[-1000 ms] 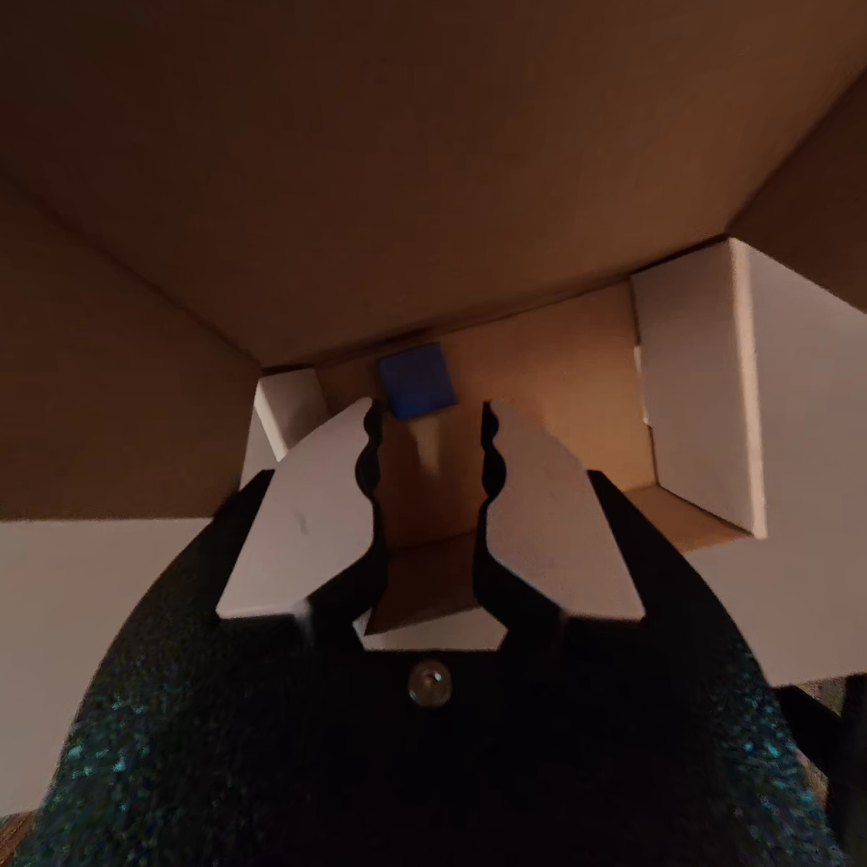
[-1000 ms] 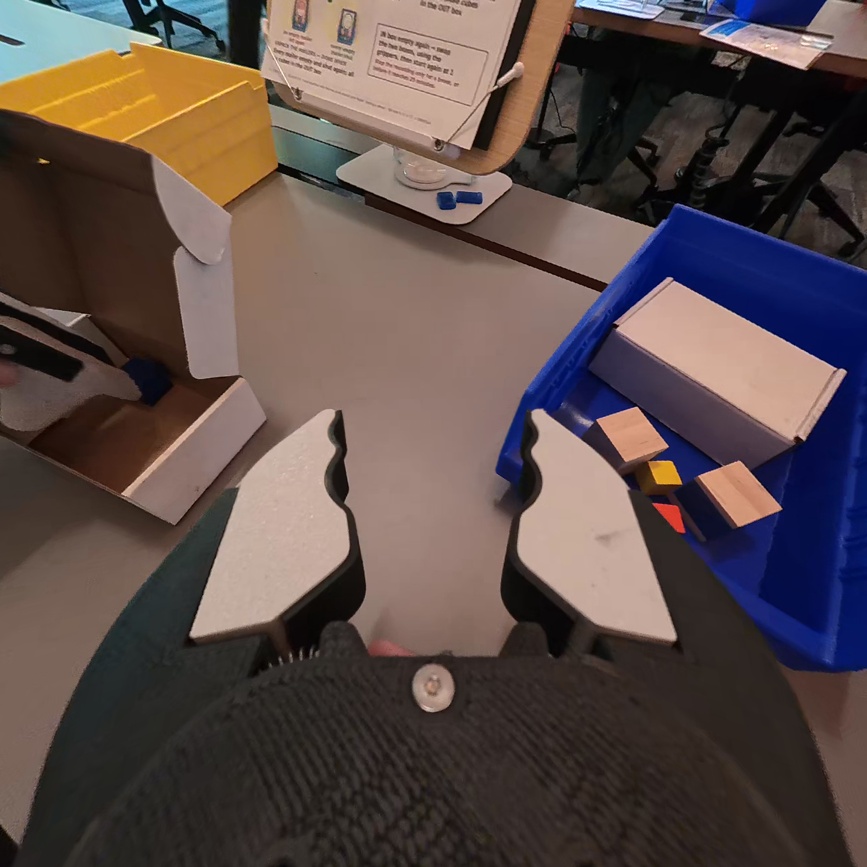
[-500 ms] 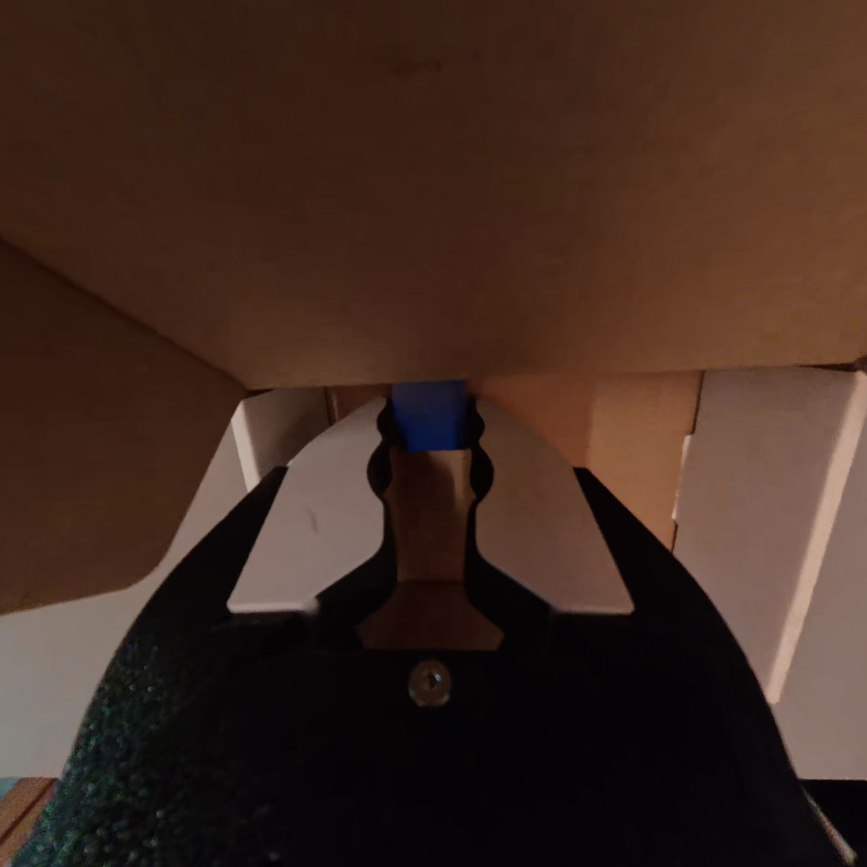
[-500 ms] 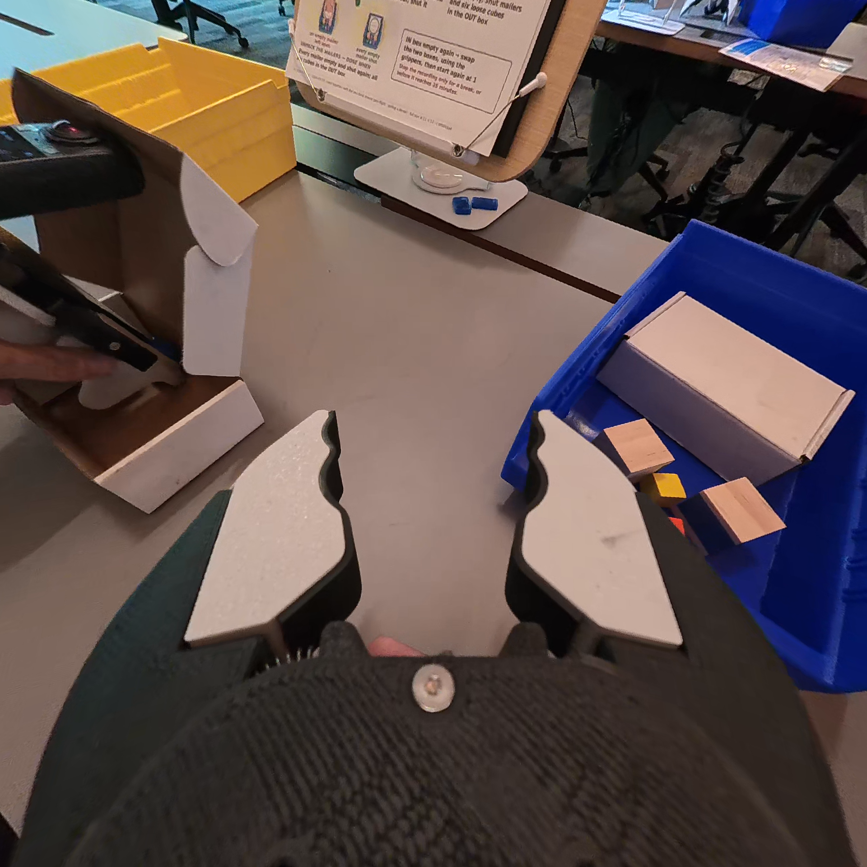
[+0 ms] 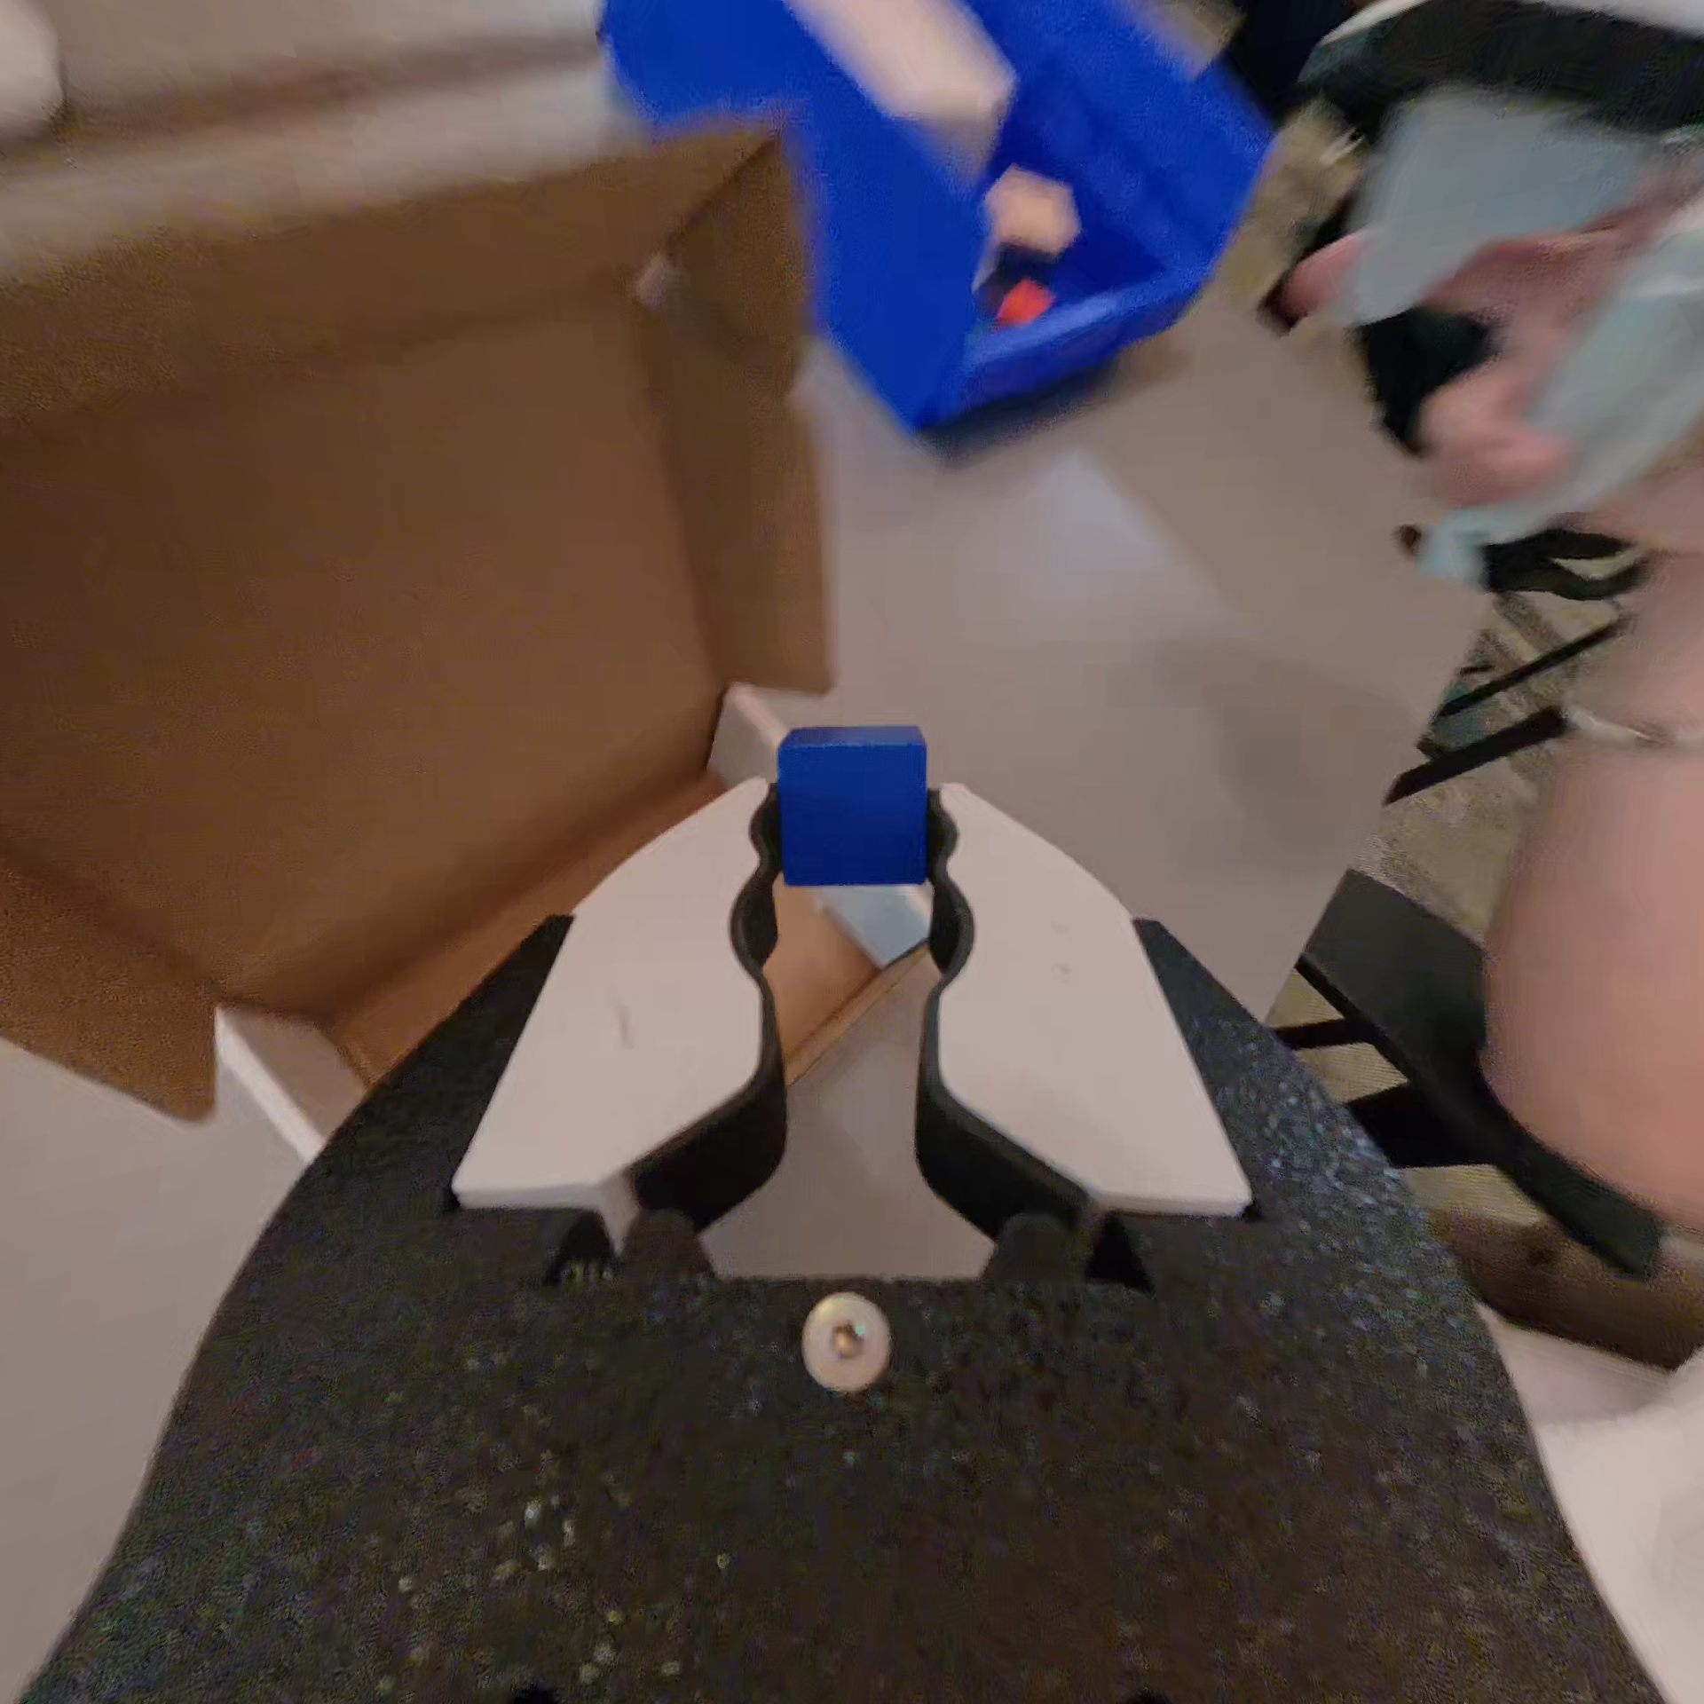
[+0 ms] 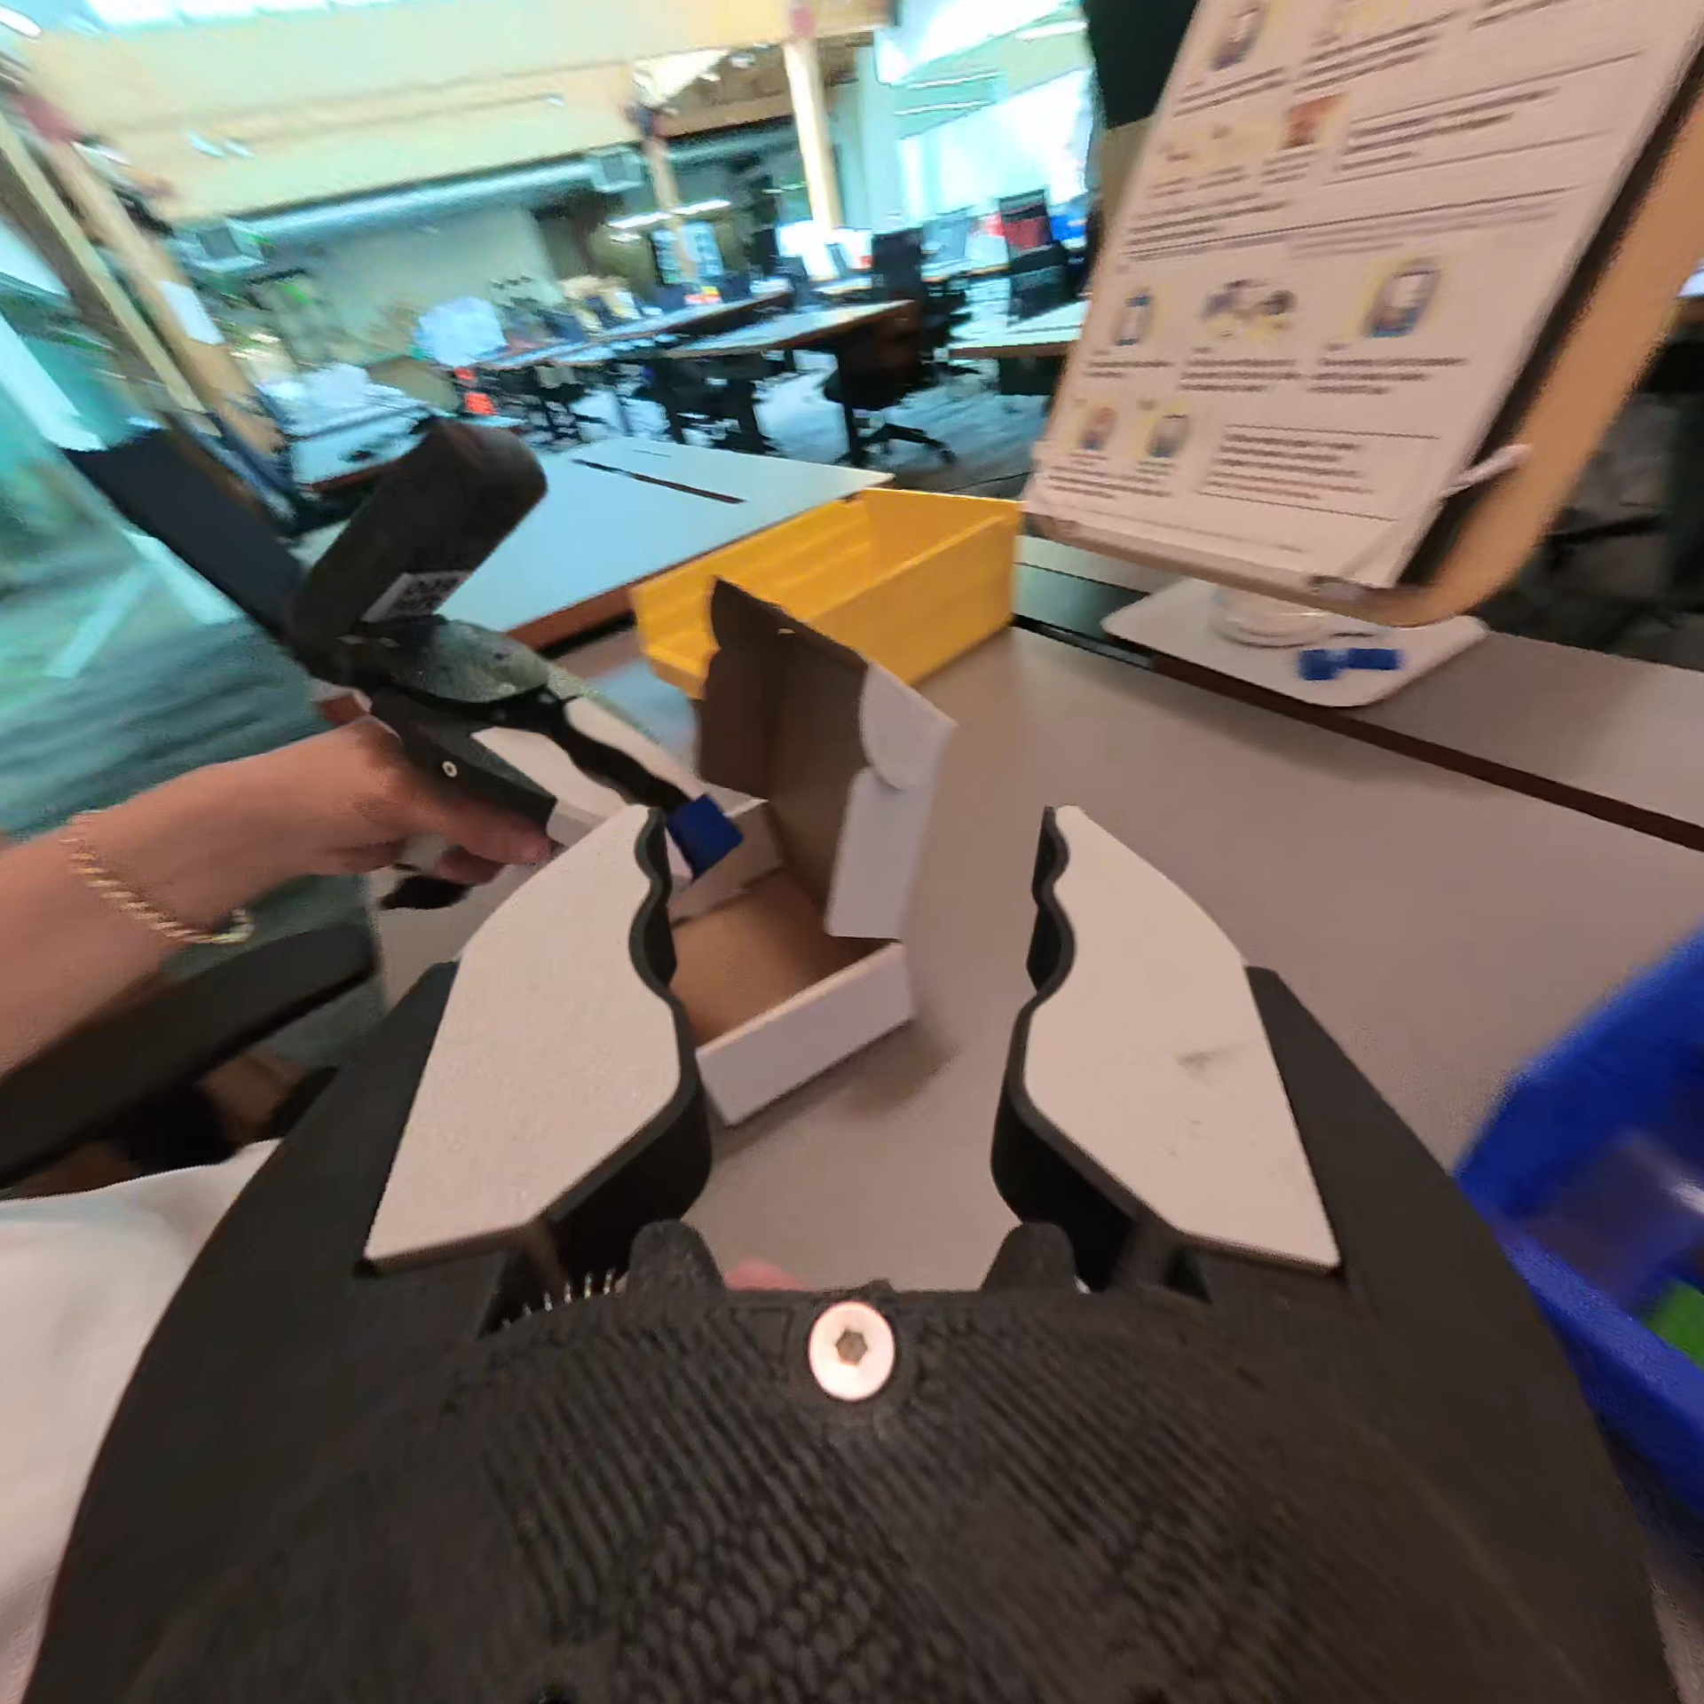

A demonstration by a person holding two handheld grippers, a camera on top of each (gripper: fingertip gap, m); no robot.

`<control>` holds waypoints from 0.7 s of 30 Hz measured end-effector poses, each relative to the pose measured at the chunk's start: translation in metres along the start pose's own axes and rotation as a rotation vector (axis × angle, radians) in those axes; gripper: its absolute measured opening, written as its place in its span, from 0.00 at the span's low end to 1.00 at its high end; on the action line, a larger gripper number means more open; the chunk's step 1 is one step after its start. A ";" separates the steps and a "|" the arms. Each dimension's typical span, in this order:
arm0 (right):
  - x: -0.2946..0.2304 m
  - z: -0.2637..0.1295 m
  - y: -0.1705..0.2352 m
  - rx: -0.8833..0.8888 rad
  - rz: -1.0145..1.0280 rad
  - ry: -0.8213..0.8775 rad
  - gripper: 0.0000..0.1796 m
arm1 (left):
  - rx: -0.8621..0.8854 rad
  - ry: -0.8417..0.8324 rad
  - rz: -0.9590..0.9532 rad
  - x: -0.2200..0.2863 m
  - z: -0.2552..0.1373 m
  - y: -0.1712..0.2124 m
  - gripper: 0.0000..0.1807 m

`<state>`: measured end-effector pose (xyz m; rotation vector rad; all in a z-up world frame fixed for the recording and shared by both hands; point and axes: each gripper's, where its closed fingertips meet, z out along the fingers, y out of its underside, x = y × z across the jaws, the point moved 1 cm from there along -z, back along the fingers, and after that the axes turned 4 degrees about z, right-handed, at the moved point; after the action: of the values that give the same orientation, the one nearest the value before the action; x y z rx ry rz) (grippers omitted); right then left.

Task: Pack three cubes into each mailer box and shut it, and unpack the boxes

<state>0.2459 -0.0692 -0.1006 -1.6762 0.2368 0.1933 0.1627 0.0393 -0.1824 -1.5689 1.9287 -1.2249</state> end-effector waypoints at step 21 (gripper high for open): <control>-0.154 0.054 0.018 -0.136 0.529 -0.995 0.28 | 0.611 0.190 0.843 0.088 -0.070 -0.037 0.16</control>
<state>0.0934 -0.0113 -0.0834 -1.4295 -0.1001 1.4112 0.1055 -0.0141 -0.0939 -0.2800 1.7538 -1.3723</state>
